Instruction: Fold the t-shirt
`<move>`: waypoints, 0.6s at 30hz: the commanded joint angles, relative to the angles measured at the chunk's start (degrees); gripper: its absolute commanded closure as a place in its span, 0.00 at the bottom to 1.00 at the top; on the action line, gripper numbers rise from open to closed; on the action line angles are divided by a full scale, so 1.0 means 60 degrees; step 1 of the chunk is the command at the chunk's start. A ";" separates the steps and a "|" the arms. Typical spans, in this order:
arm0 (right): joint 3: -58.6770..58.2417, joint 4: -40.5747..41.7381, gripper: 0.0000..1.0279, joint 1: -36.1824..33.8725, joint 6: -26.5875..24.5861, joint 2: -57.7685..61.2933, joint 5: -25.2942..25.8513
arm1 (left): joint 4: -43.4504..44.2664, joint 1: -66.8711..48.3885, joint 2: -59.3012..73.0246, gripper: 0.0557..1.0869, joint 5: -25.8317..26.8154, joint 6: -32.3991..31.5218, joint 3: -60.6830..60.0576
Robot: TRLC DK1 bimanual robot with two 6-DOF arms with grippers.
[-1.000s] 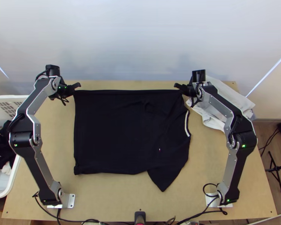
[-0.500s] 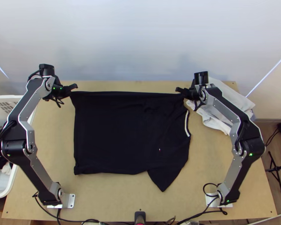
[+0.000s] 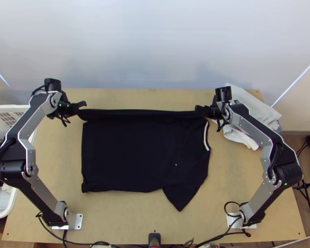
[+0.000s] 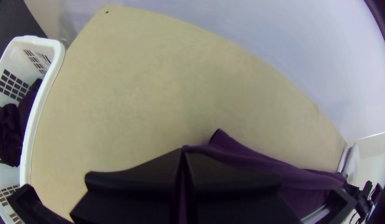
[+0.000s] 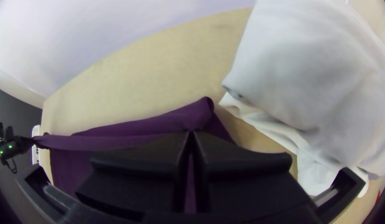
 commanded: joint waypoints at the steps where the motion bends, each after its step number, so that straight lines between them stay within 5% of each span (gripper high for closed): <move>1: -0.0651 -0.0009 0.97 0.0122 0.0013 -0.0491 0.0083 | 0.0208 -0.0068 -0.0336 0.97 0.0001 0.0072 -0.0759; 18: -0.2131 0.0006 0.97 0.0606 0.0072 -0.1575 0.0362 | 0.0750 -0.0083 -0.1141 0.97 -0.0014 0.0306 -0.2370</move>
